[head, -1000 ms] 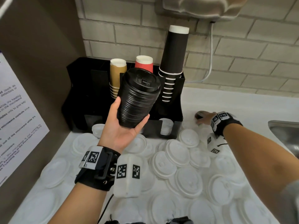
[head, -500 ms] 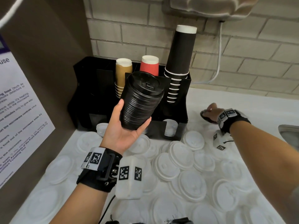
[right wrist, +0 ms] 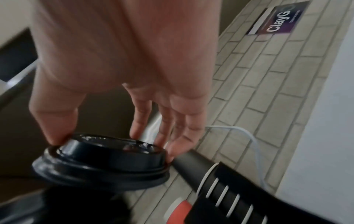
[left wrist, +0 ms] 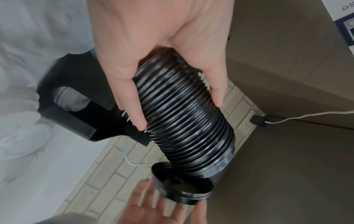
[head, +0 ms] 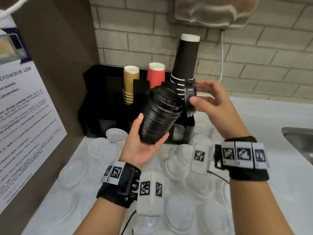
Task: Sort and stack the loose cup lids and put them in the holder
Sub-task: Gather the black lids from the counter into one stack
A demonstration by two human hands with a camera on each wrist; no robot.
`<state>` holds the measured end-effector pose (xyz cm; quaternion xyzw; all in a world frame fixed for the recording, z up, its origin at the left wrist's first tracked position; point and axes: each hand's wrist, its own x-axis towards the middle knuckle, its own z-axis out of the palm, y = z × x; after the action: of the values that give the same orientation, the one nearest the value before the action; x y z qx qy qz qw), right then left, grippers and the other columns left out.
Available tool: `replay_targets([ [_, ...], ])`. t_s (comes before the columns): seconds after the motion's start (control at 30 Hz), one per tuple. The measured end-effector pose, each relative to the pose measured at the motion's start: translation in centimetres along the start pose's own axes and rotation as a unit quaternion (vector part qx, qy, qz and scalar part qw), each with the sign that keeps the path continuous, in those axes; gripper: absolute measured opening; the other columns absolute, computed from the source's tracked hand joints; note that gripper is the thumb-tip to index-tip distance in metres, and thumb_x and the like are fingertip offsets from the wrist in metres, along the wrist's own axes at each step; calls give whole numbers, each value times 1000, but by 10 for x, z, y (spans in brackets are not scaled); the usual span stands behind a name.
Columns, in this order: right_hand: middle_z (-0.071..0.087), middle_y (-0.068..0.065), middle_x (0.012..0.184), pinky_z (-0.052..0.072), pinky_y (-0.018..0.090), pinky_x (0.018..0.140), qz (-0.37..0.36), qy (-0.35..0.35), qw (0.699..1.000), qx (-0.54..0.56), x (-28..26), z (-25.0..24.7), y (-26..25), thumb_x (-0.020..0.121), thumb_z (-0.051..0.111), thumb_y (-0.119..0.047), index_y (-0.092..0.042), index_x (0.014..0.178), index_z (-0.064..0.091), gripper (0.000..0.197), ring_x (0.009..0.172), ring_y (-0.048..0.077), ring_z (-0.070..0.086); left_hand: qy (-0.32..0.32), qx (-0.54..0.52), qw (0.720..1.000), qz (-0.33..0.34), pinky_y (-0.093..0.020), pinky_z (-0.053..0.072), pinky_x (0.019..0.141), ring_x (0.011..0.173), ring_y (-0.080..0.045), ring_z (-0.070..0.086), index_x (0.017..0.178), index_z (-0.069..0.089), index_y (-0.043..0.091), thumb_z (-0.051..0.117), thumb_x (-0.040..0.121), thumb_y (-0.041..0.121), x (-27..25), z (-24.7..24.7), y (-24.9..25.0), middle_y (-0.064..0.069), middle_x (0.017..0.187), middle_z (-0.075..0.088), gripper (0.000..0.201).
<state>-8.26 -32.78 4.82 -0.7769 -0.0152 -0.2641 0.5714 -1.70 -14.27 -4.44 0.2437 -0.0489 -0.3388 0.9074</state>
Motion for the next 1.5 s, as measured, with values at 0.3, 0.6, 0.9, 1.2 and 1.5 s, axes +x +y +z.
replay_targets([
  [0.3, 55, 0, 127, 51, 26, 85, -57, -26, 996, -62, -28, 34, -14, 82, 68, -13, -30, 114, 63, 37, 115, 9, 55, -2, 18, 1000, 4, -44, 55, 90, 112, -29, 65, 113, 72, 13, 79, 68, 41, -21, -12, -2, -15, 126, 65, 53],
  [0.6, 53, -3, 127, 41, 6, 83, -77, -83, 988, -103, -28, 45, -31, 83, 69, -8, -35, 103, 67, 33, 116, 0, 50, -10, 37, 999, -8, -43, 57, 87, 109, -30, 67, 101, 77, 16, 93, 50, 40, -32, -14, -3, -15, 119, 69, 58],
  [0.9, 52, -3, 125, 45, 18, 92, -108, -77, 983, -127, -36, 45, -33, 81, 73, -11, -35, 104, 65, 34, 118, 6, 50, 42, 8, 999, 1, -43, 55, 91, 111, -30, 66, 129, 59, 12, 72, 74, 42, -39, -5, -4, -17, 125, 65, 63],
  [1.2, 54, -4, 117, 48, 24, 92, -125, -95, 981, -115, -34, 50, -27, 86, 69, -19, -25, 111, 67, 27, 115, 10, 52, 38, -7, 999, -2, -45, 51, 96, 113, -32, 65, 128, 60, 11, 71, 74, 43, -42, -2, -4, -17, 125, 65, 63],
  [1.5, 60, -2, 96, 48, 32, 86, 40, -222, 935, -276, -19, 74, 3, 94, 54, -20, -23, 90, 62, 9, 93, 14, 58, 66, 7, 995, 76, -41, 54, 92, 114, -27, 64, 114, 71, 14, 67, 70, 46, -64, -3, 58, -11, 123, 68, 55],
])
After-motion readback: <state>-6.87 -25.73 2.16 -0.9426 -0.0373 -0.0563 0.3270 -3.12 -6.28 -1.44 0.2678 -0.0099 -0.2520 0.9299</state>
